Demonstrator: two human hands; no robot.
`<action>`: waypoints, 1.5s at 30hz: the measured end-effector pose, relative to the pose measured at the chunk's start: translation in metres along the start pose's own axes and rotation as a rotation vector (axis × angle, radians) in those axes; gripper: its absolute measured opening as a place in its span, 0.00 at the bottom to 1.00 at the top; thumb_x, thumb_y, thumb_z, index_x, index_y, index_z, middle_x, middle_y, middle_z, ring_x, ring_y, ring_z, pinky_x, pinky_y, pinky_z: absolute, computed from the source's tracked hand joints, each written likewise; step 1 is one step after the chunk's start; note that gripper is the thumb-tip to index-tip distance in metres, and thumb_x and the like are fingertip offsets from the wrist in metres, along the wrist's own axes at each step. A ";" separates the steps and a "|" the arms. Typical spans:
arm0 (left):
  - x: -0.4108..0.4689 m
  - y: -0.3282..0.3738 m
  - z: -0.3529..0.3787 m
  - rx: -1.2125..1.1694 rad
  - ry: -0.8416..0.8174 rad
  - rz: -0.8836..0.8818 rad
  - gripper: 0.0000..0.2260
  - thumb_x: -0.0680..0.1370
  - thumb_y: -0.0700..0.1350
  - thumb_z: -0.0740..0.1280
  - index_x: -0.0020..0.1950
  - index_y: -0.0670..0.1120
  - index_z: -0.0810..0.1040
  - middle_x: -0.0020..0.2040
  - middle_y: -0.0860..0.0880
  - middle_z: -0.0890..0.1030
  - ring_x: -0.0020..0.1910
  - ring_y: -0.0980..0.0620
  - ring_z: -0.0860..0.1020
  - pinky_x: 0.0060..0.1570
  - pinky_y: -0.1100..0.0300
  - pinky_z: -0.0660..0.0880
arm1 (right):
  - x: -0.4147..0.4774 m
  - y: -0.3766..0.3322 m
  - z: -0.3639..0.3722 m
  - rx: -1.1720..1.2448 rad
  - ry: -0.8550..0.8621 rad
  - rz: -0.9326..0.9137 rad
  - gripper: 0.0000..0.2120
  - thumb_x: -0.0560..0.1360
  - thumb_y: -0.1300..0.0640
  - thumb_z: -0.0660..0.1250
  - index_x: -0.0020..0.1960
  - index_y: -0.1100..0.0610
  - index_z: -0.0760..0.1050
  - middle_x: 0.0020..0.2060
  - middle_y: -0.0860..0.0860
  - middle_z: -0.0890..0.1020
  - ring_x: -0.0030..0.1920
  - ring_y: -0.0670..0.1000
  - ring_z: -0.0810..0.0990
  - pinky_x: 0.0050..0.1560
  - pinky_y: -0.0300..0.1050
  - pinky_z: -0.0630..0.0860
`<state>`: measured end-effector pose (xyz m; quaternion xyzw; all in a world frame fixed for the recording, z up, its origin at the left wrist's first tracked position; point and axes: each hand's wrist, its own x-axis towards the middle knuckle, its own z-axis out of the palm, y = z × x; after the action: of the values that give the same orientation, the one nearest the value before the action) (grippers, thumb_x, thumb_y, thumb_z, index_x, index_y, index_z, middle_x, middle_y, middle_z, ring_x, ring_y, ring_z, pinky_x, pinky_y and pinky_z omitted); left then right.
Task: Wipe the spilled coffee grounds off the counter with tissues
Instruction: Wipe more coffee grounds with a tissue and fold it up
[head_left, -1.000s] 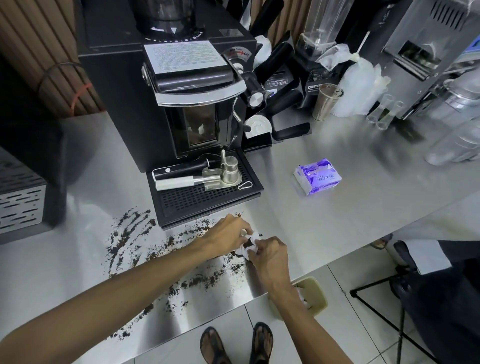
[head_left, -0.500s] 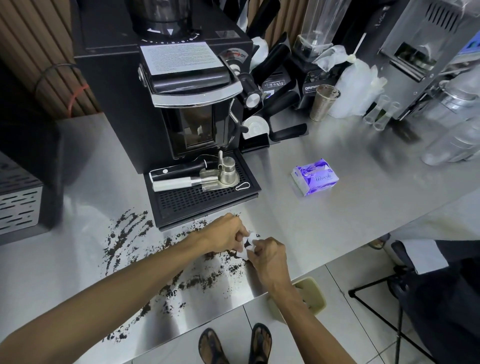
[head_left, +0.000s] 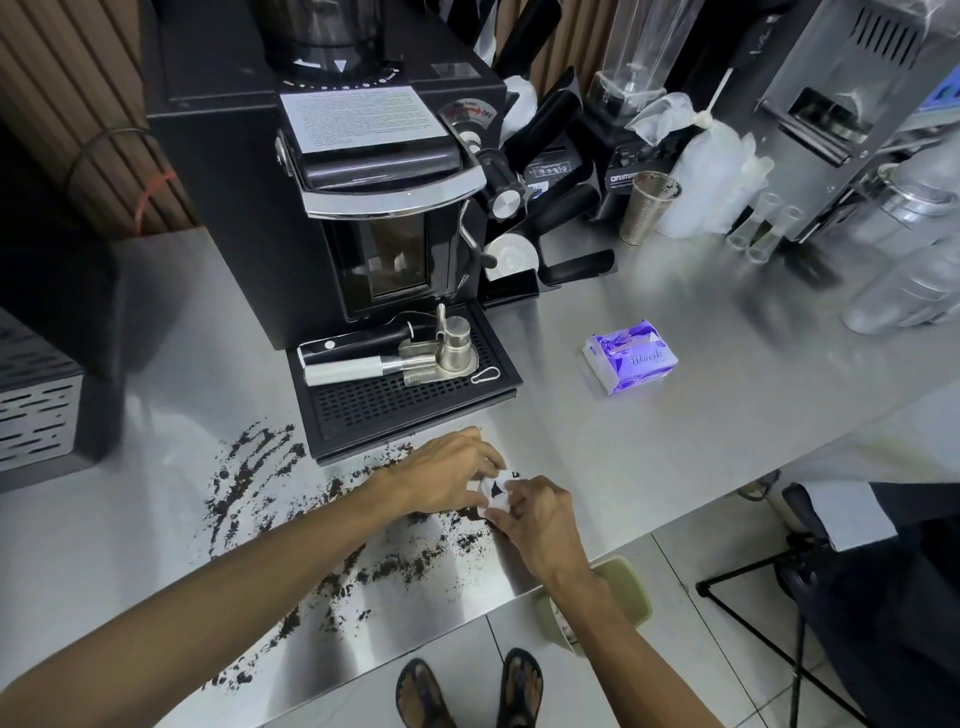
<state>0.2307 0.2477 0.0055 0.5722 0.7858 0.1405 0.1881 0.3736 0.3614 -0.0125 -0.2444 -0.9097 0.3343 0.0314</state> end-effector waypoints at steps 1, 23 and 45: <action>0.000 -0.001 0.002 -0.010 -0.006 -0.004 0.19 0.74 0.54 0.71 0.60 0.45 0.81 0.66 0.52 0.76 0.62 0.55 0.70 0.65 0.56 0.69 | 0.000 -0.001 0.000 0.012 0.002 0.008 0.20 0.69 0.50 0.77 0.57 0.58 0.79 0.41 0.51 0.79 0.38 0.50 0.79 0.43 0.46 0.79; -0.008 -0.007 0.018 -0.350 0.058 -0.147 0.19 0.74 0.47 0.73 0.63 0.43 0.79 0.57 0.51 0.77 0.49 0.58 0.76 0.54 0.62 0.76 | 0.017 -0.001 -0.010 0.028 -0.085 -0.099 0.14 0.68 0.55 0.77 0.53 0.55 0.82 0.33 0.52 0.80 0.35 0.50 0.78 0.42 0.49 0.78; -0.015 -0.002 0.024 -0.196 0.207 -0.166 0.22 0.74 0.52 0.73 0.67 0.52 0.75 0.52 0.55 0.75 0.51 0.59 0.73 0.55 0.60 0.74 | 0.021 0.004 -0.009 -0.020 -0.103 -0.177 0.13 0.70 0.54 0.76 0.53 0.55 0.82 0.36 0.48 0.77 0.32 0.41 0.71 0.37 0.40 0.74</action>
<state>0.2441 0.2329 -0.0153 0.4665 0.8281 0.2587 0.1723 0.3593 0.3796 -0.0101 -0.1456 -0.9315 0.3333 0.0115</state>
